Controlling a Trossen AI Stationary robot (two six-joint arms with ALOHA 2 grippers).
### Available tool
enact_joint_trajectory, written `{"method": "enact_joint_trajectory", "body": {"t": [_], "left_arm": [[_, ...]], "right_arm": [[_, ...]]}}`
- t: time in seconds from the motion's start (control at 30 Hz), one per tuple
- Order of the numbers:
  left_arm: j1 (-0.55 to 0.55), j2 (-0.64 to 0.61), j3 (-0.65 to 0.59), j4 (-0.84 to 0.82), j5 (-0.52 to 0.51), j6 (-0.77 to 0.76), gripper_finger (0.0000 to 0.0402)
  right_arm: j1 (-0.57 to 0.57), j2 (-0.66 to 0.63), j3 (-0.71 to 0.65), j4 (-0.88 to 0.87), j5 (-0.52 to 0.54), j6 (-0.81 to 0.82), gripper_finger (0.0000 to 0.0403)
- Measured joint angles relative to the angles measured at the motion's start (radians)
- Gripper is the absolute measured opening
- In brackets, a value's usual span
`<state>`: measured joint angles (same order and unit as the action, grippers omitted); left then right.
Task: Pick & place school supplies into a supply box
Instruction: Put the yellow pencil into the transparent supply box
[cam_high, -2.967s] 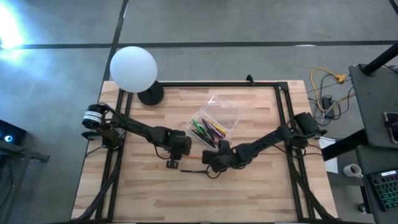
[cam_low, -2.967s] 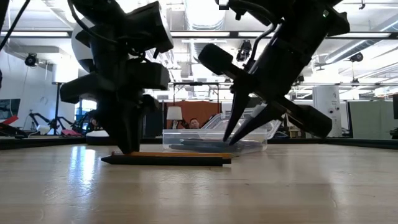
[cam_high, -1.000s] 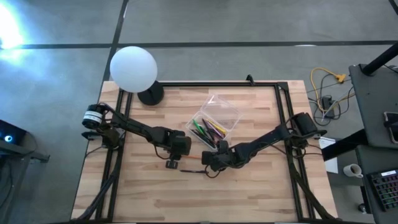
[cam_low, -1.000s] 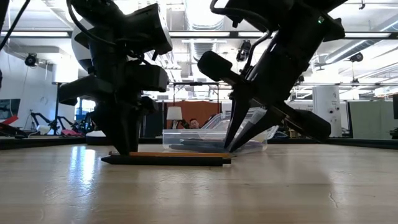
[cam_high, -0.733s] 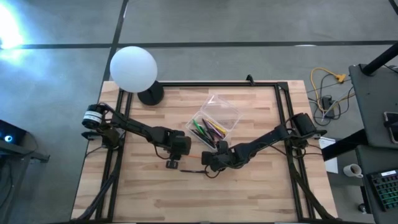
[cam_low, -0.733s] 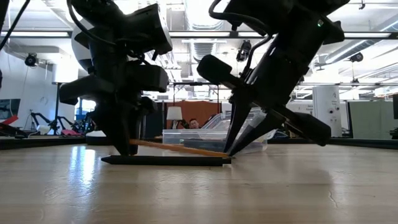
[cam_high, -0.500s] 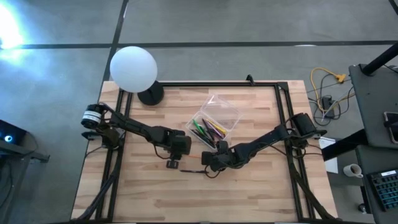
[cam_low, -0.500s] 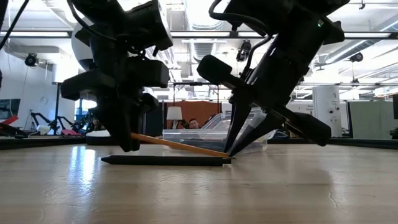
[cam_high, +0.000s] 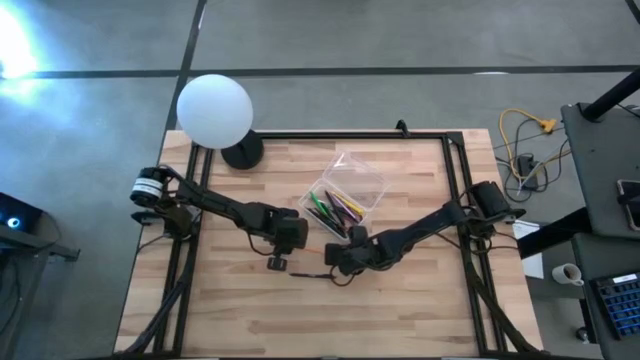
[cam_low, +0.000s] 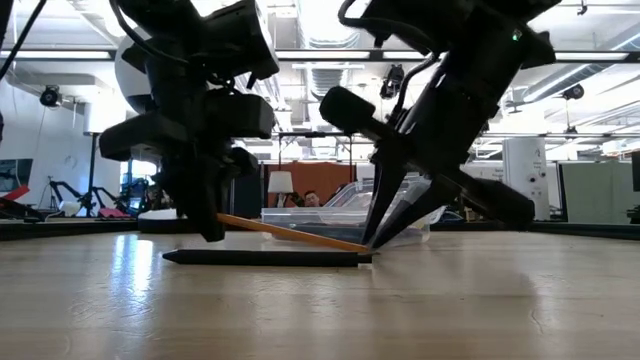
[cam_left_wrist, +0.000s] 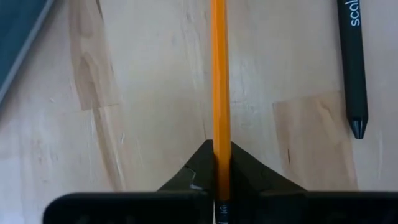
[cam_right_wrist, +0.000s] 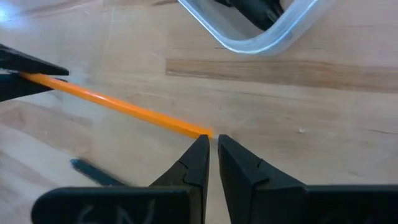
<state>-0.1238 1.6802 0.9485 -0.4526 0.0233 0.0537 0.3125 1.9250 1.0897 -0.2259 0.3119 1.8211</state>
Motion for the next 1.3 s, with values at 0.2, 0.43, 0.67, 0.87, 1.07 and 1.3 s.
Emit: {"method": "enact_joint_trajectory", "body": {"t": [0.2, 0.43, 0.67, 0.87, 1.07, 1.3], "left_arm": [[0.0, -0.02, 0.001, -0.011, -0.007, 0.0, 0.0006], [0.0, -0.076, 0.111, -0.124, -0.086, 0.126, 0.0005], [0.101, -0.055, 0.301, -0.159, -0.159, 0.345, 0.0006], [0.278, 0.048, 0.405, -0.243, -0.164, 0.492, 0.0007], [0.315, 0.134, 0.446, -0.316, -0.155, 0.662, 0.0008], [0.301, 0.193, 0.446, -0.286, -0.154, 0.694, 0.0012]], "right_arm": [[0.036, -0.151, -0.001, -0.096, 0.104, -0.051, 0.0029], [0.13, -0.413, 0.0, -0.471, 0.419, 0.034, 0.0029], [0.162, -0.507, -0.001, -0.684, 0.477, 0.109, 0.0029], [0.168, -0.457, -0.003, -0.659, 0.465, 0.146, 0.0029], [0.187, -0.417, -0.003, -0.65, 0.394, 0.166, 0.0029], [0.194, -0.411, -0.004, -0.658, 0.386, 0.15, 0.0029]]}}
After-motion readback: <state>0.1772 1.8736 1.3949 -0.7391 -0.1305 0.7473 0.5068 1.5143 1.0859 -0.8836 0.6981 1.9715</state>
